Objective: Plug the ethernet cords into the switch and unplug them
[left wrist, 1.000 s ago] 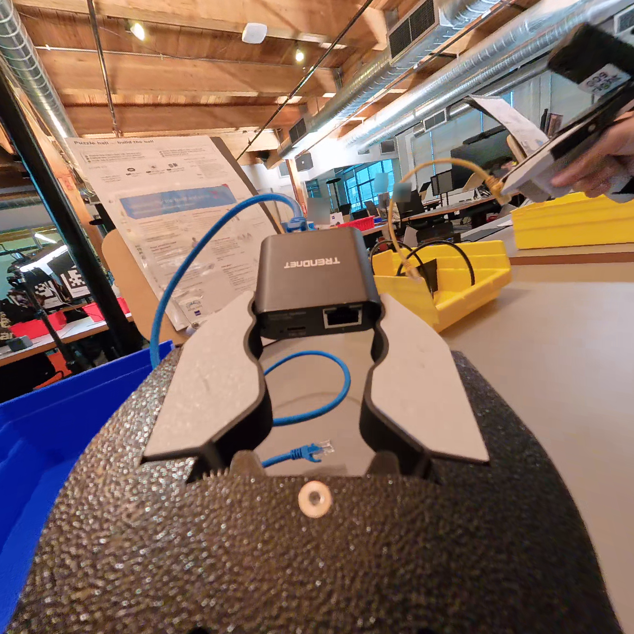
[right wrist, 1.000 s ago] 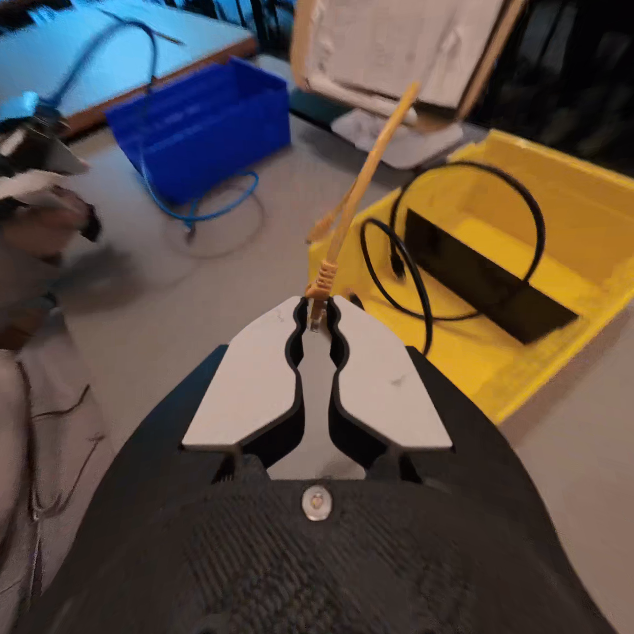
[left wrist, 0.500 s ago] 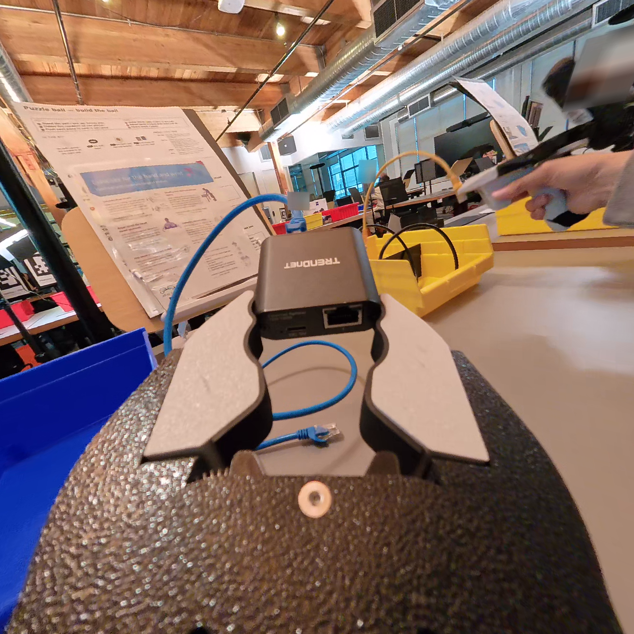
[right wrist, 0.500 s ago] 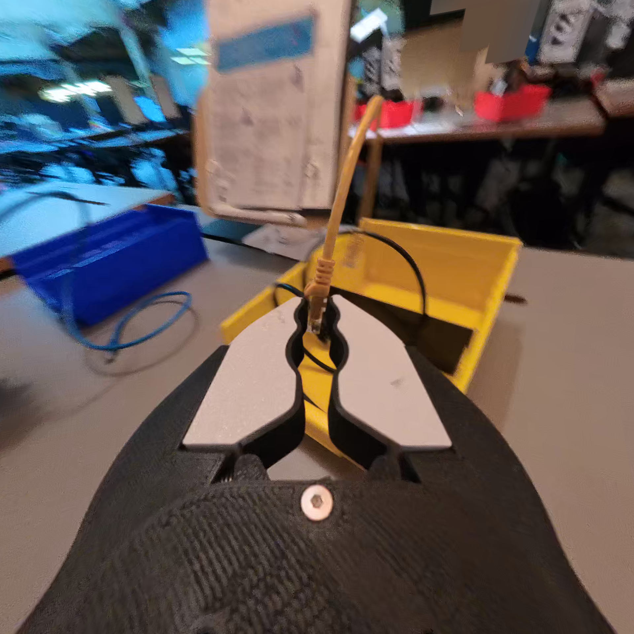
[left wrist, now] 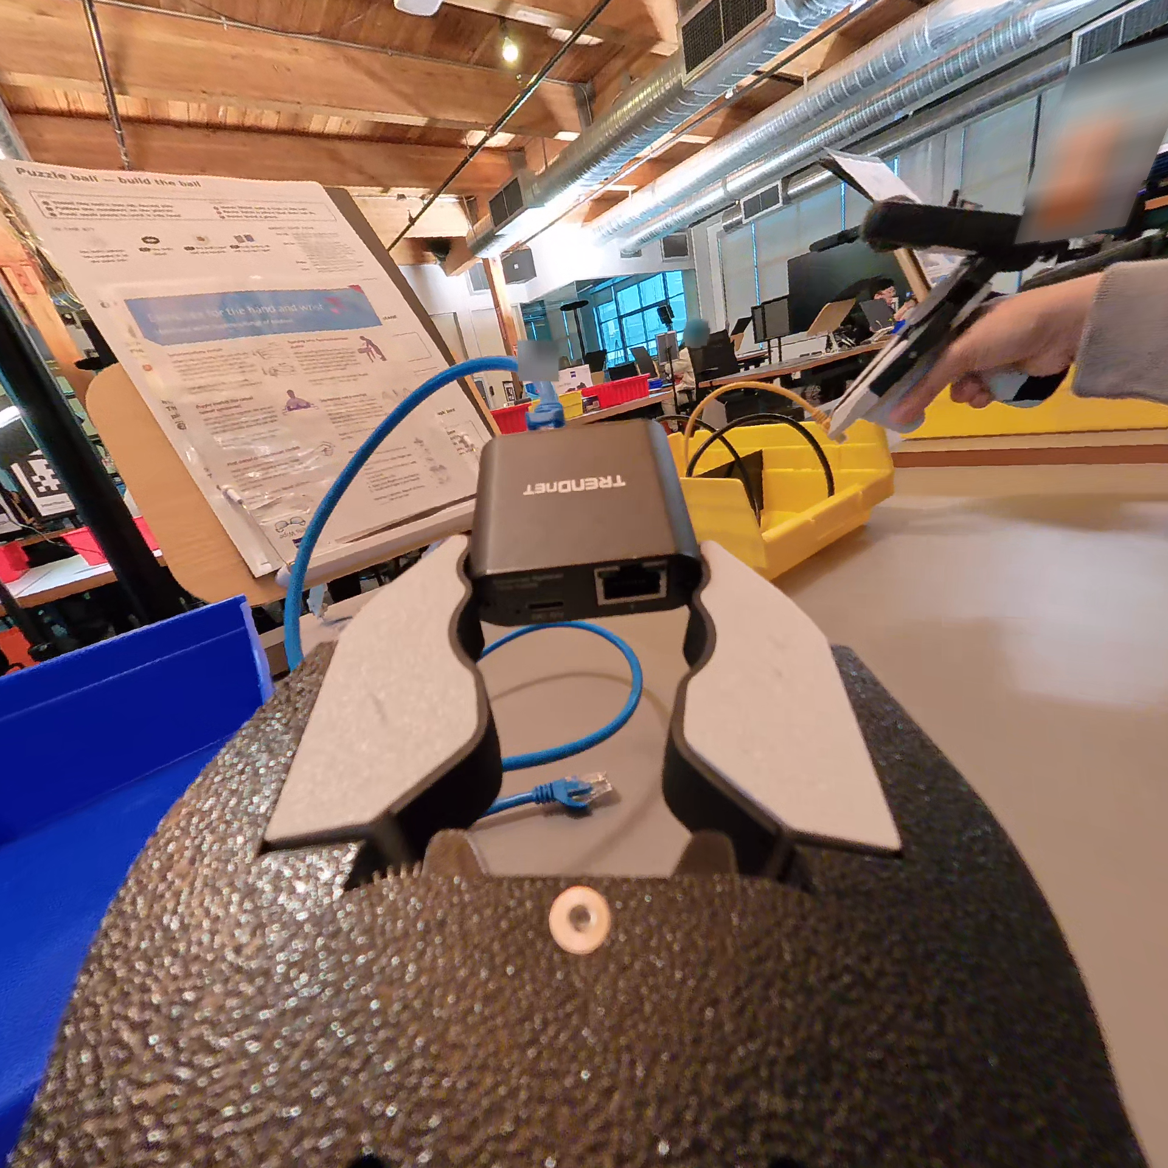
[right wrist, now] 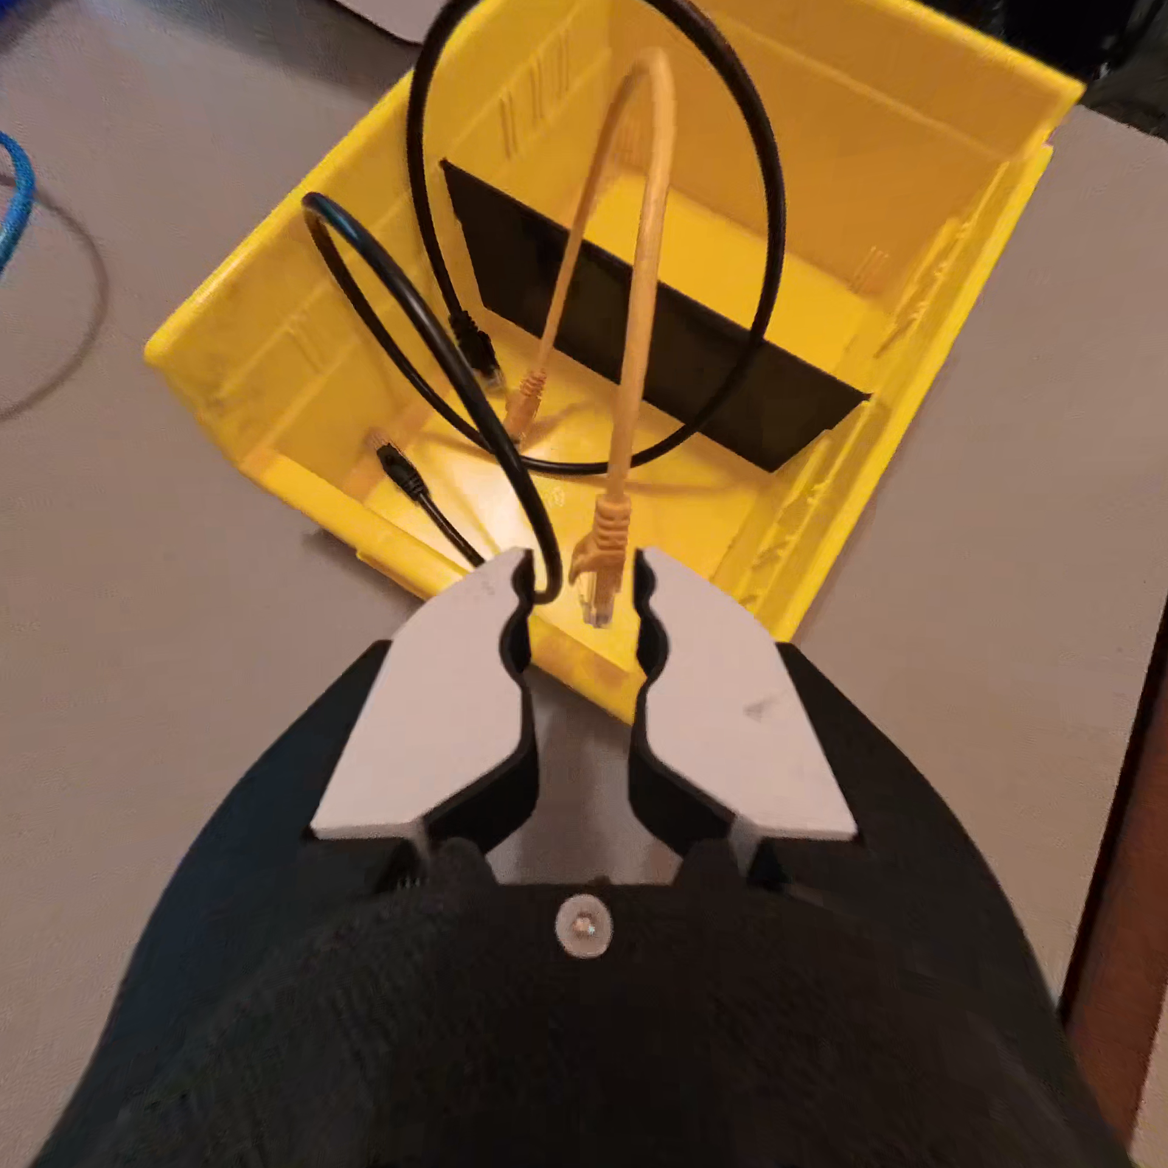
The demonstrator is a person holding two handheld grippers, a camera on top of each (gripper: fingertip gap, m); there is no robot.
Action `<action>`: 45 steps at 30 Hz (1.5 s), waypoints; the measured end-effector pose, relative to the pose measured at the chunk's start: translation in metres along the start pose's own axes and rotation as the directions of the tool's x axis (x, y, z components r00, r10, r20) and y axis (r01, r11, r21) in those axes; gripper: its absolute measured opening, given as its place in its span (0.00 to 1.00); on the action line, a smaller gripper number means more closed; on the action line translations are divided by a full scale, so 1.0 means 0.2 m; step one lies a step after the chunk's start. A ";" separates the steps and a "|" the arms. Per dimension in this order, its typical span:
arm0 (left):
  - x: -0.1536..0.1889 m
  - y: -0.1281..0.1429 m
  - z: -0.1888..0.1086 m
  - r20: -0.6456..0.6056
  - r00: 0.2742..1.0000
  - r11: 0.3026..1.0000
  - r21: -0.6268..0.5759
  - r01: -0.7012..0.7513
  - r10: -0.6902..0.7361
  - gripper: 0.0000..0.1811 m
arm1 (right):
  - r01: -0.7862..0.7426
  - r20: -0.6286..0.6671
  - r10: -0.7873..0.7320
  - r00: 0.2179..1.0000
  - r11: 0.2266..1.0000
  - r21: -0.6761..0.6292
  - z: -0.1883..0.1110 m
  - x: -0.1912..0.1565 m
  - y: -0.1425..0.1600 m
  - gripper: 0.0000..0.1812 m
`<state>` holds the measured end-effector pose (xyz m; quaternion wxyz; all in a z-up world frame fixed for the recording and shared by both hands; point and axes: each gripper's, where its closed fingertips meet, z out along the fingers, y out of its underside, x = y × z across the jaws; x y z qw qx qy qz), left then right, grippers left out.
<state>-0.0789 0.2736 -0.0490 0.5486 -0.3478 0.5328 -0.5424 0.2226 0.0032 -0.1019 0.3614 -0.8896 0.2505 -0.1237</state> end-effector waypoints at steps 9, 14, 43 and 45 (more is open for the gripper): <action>0.09 0.06 0.03 -0.094 0.995 0.999 -0.043 0.023 -0.027 0.34 | -0.112 -0.088 0.138 0.986 0.961 0.255 -0.23 -0.11 -0.19 0.37; 0.22 0.10 0.04 -0.232 0.971 0.998 -0.059 0.036 -0.049 0.34 | -0.305 0.596 0.059 0.801 0.897 0.321 -0.15 -1.18 -0.21 0.34; 0.36 0.18 0.06 -0.283 0.939 0.964 -0.119 -0.239 0.198 0.34 | -0.821 0.912 0.287 0.292 0.565 0.085 -0.10 -1.72 -0.26 0.08; 0.36 0.19 0.06 -0.281 0.937 0.960 -0.126 -0.251 0.208 0.34 | -0.818 0.906 0.276 0.320 0.564 0.117 -0.09 -1.72 -0.26 0.08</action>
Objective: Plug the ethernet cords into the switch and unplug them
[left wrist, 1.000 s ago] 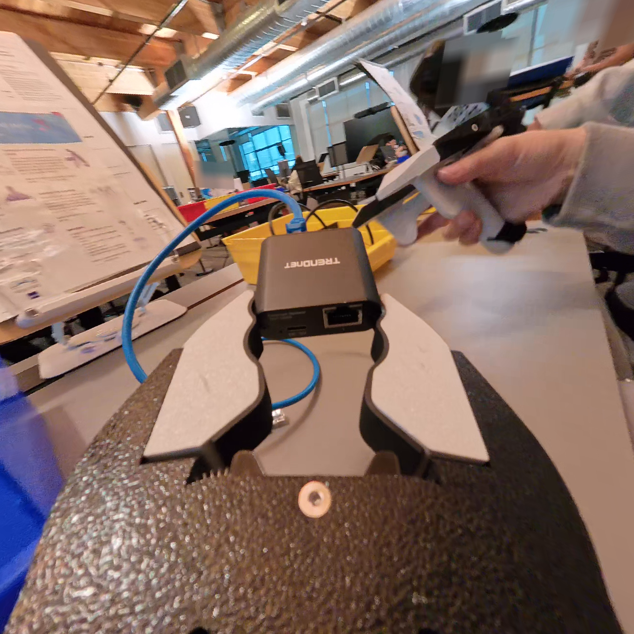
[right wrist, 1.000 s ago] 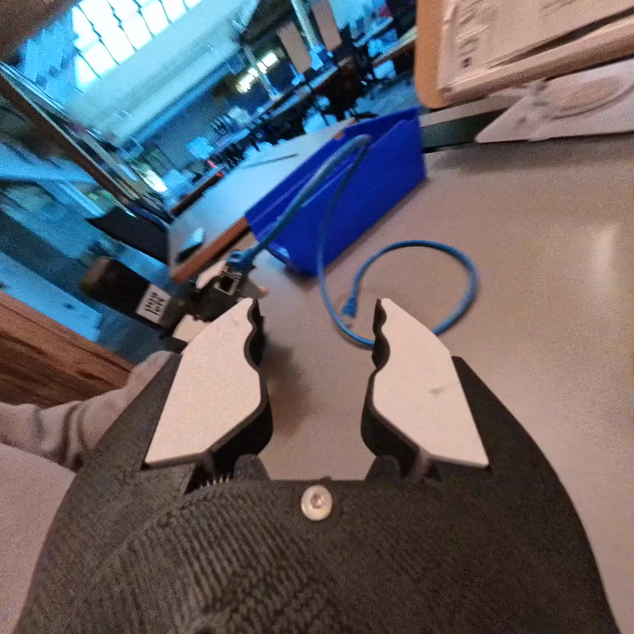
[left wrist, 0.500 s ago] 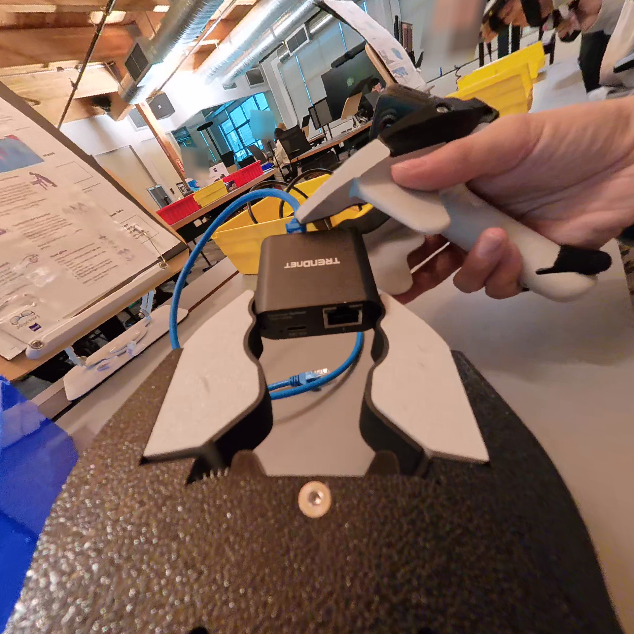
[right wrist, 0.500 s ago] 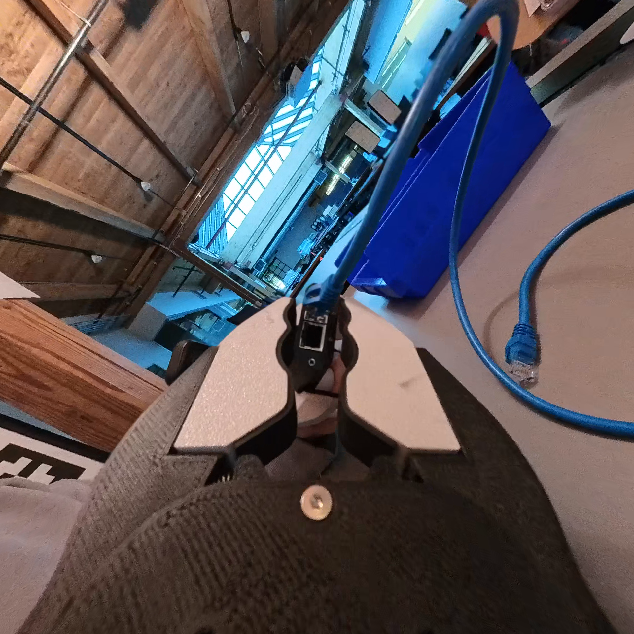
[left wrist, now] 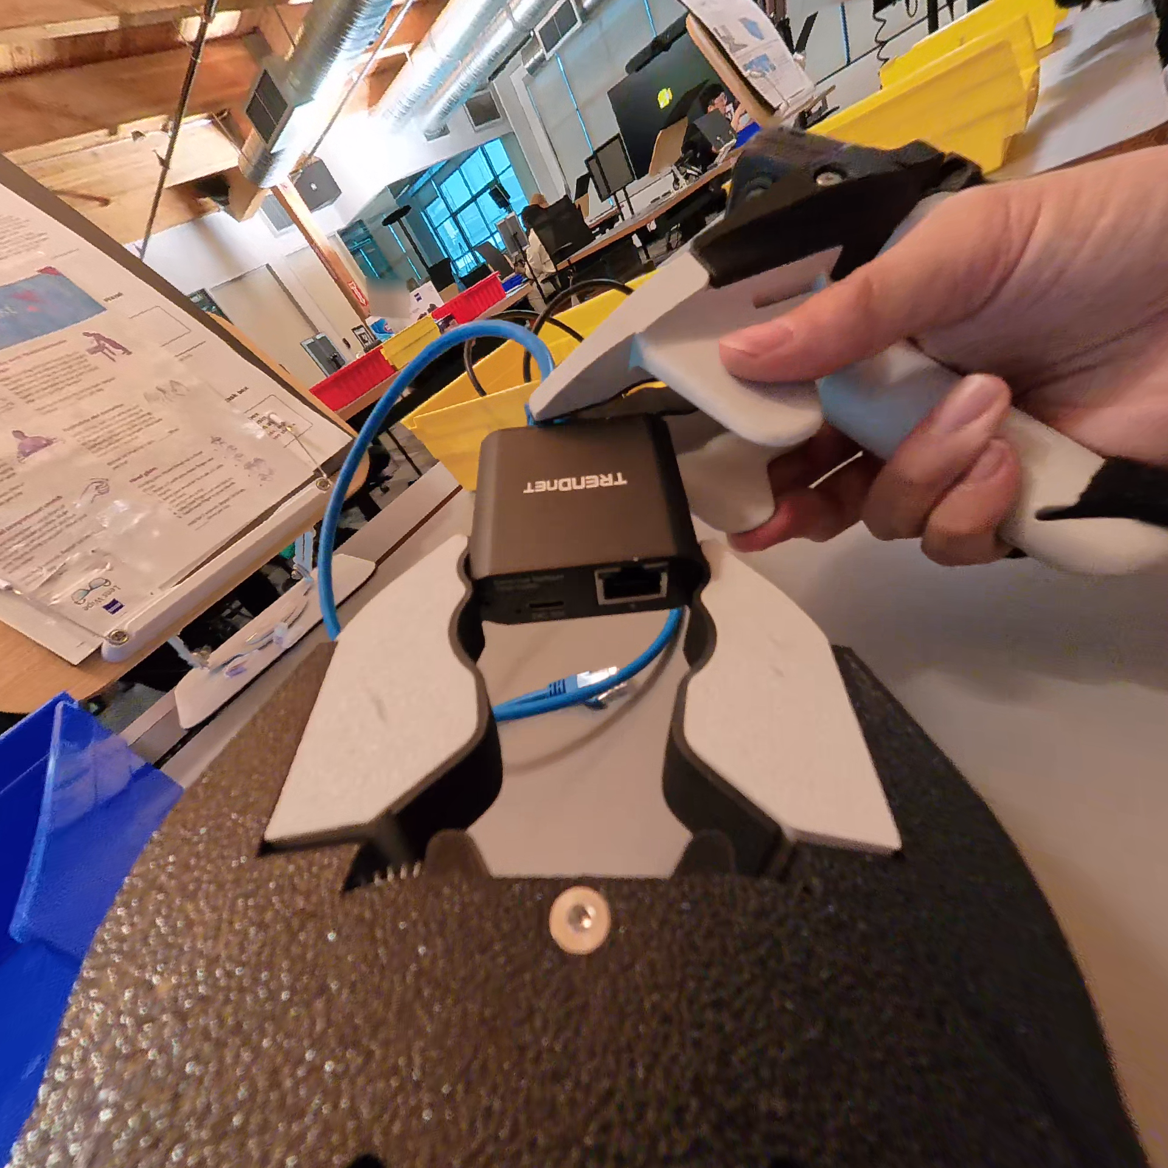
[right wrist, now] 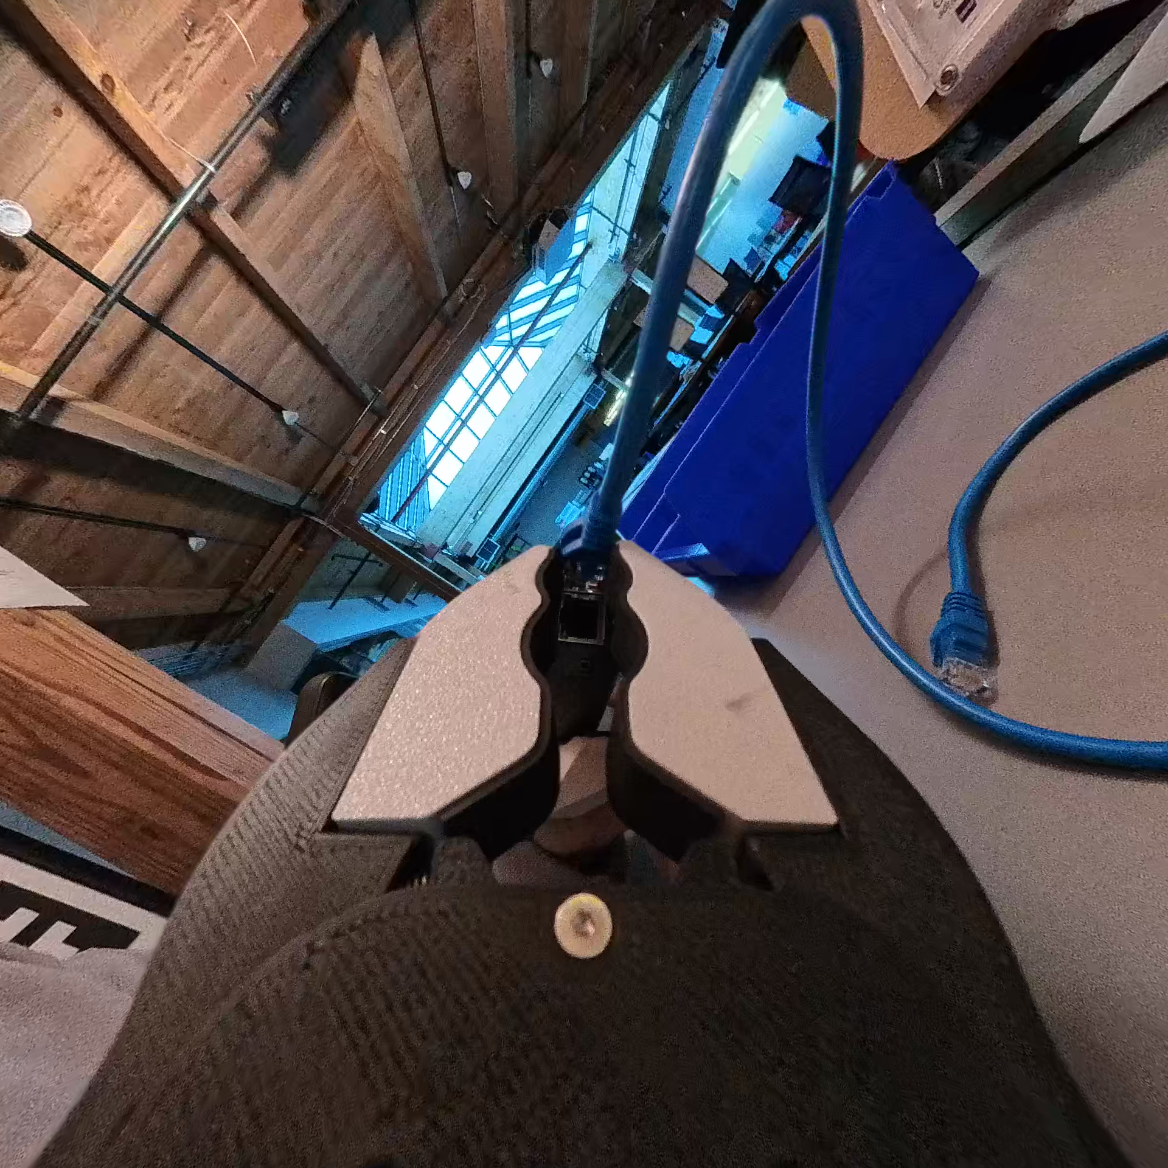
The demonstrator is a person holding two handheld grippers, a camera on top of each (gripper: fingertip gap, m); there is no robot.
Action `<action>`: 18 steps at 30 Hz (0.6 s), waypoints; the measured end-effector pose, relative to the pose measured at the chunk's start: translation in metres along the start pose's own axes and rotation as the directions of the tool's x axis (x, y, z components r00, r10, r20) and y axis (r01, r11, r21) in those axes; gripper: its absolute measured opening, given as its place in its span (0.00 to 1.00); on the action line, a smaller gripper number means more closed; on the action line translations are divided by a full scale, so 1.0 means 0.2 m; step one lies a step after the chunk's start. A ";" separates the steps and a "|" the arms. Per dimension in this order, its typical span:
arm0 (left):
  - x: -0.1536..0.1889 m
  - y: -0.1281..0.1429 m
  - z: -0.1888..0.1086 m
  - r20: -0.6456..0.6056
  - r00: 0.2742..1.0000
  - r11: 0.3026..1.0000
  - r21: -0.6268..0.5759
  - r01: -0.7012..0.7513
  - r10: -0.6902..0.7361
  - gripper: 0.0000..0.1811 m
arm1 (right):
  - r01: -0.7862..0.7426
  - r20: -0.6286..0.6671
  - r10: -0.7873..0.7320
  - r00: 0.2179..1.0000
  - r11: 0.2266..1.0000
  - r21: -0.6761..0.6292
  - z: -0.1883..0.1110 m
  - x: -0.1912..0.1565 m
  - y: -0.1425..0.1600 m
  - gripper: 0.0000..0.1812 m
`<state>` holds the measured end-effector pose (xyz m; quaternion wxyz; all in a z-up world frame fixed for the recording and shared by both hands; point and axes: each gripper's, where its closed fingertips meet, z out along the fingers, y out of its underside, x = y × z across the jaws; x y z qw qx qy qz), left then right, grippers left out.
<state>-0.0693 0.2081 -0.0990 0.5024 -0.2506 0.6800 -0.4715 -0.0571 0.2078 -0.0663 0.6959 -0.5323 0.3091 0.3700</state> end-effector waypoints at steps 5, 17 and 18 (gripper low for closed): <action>0.00 0.02 0.01 0.033 0.999 1.000 -0.005 -0.013 0.013 0.34 | 0.025 0.025 -0.026 0.999 1.000 0.008 0.00 0.03 0.00 0.08; -0.03 -0.03 0.02 0.129 0.992 1.000 0.027 0.005 -0.008 0.34 | 0.191 0.082 -0.186 0.979 0.980 -0.057 0.03 -0.03 -0.03 0.08; -0.05 -0.03 0.02 0.183 0.979 0.996 -0.008 -0.089 0.089 0.34 | 0.188 0.098 -0.182 0.978 0.981 -0.053 0.03 -0.04 -0.03 0.08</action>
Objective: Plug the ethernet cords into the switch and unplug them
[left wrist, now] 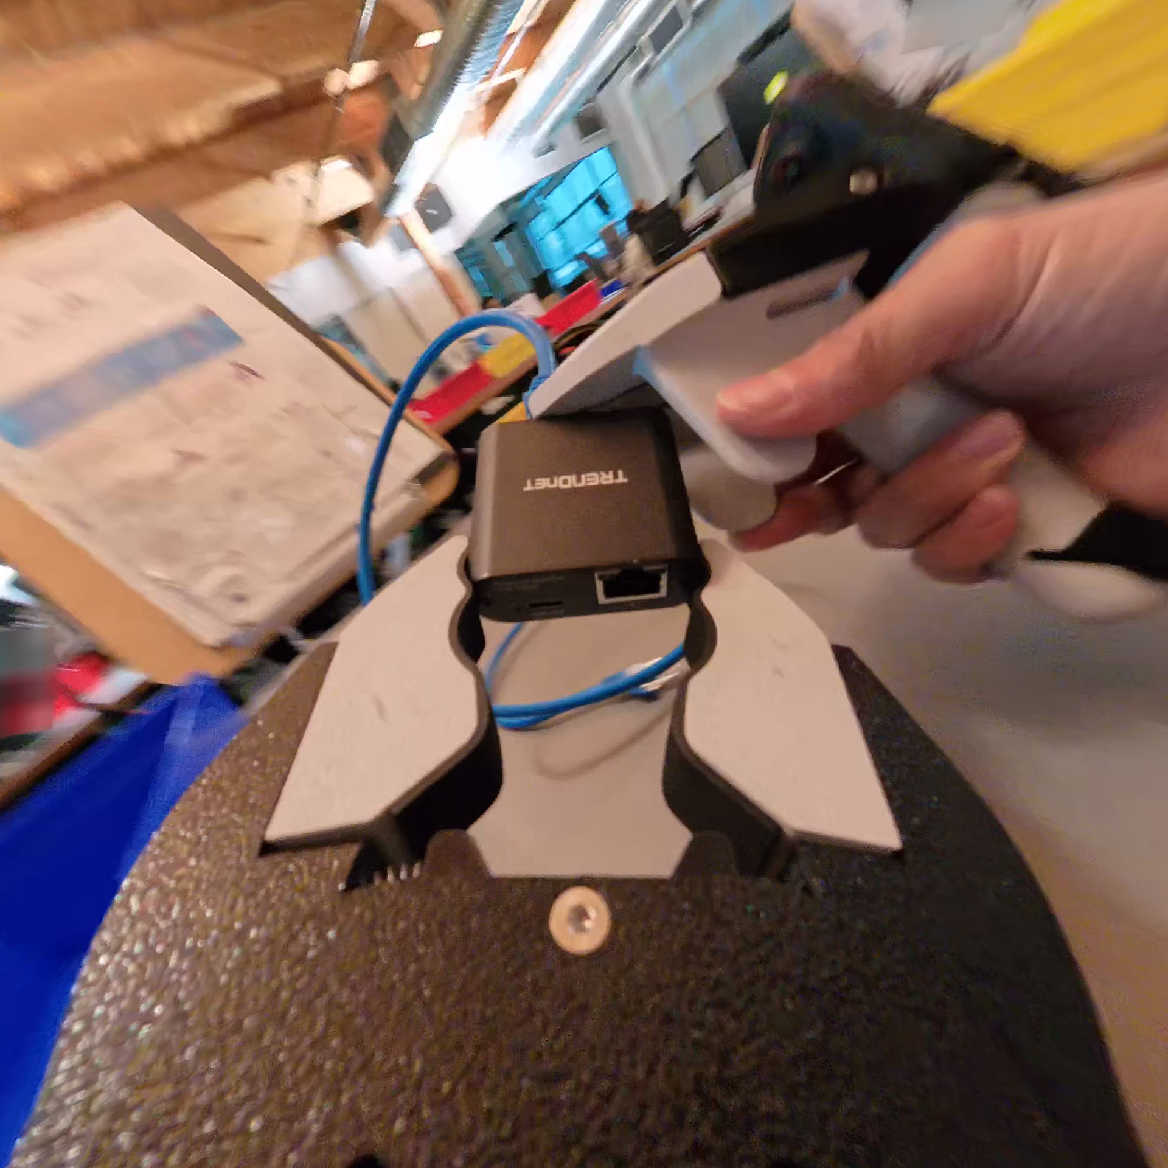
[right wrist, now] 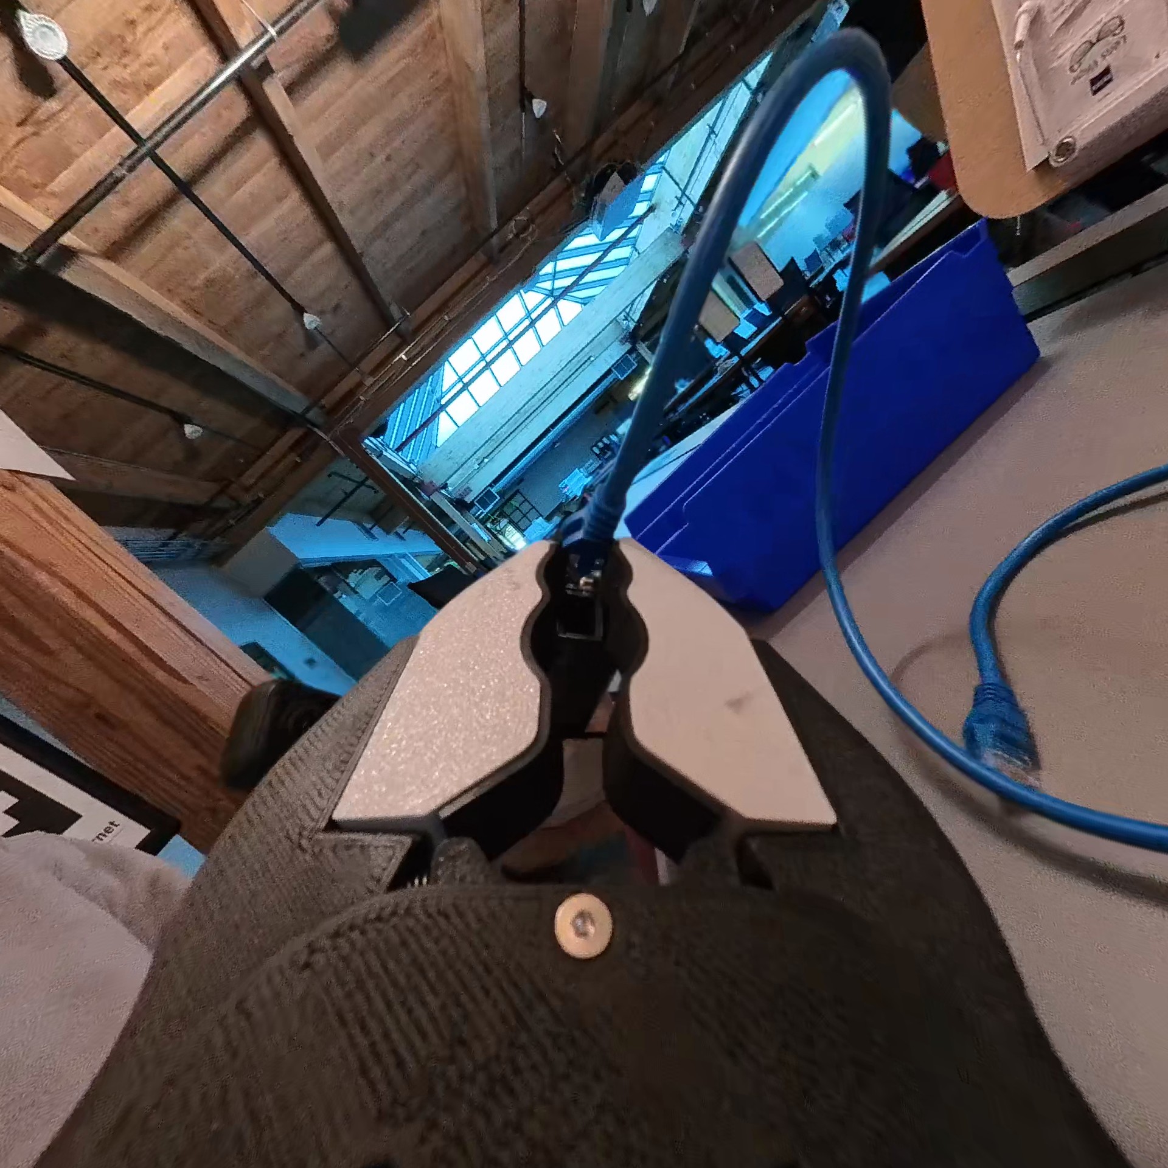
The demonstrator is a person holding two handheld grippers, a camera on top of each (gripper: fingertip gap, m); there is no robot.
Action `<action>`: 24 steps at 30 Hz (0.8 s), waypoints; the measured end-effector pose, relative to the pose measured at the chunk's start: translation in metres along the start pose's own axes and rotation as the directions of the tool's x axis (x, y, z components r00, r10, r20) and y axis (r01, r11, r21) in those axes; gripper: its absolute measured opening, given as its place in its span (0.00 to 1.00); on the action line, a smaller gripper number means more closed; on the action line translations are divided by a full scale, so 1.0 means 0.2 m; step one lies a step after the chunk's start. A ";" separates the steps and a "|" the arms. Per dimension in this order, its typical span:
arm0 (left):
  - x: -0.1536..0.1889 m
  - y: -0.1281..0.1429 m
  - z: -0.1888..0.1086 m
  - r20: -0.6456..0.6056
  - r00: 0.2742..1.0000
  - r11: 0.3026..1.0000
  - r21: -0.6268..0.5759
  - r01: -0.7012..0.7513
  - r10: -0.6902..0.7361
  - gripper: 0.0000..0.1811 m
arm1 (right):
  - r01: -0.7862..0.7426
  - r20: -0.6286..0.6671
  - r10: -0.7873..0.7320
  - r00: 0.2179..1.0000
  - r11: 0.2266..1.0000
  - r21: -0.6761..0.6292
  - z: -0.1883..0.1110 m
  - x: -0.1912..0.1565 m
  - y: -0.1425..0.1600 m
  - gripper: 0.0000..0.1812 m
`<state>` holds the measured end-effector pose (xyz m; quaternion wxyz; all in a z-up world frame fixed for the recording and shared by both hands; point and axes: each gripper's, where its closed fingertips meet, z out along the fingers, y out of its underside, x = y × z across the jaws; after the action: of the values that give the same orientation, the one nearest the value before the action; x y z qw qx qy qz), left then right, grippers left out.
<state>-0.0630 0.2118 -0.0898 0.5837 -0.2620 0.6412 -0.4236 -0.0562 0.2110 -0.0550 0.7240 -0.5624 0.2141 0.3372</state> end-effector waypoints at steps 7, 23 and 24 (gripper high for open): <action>0.00 -0.03 0.00 0.011 0.995 0.994 0.037 0.100 -0.100 0.34 | 0.032 0.011 -0.032 0.999 0.999 0.006 0.01 -0.01 -0.02 0.08; -0.21 0.11 -0.07 0.124 0.985 0.993 0.001 0.120 -0.119 0.34 | 0.516 0.089 -0.512 0.854 0.856 -0.025 -0.39 -0.45 -0.93 0.08; -0.21 0.11 -0.07 0.124 0.984 0.992 0.002 0.130 -0.129 0.34 | 0.537 0.042 -0.536 0.843 0.843 -0.025 -0.42 -0.44 -1.01 0.07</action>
<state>-0.0650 0.2607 -0.0865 0.5927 -0.3308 0.5868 -0.4415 0.0369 0.0803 0.1177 0.7827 -0.6070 0.0303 0.1343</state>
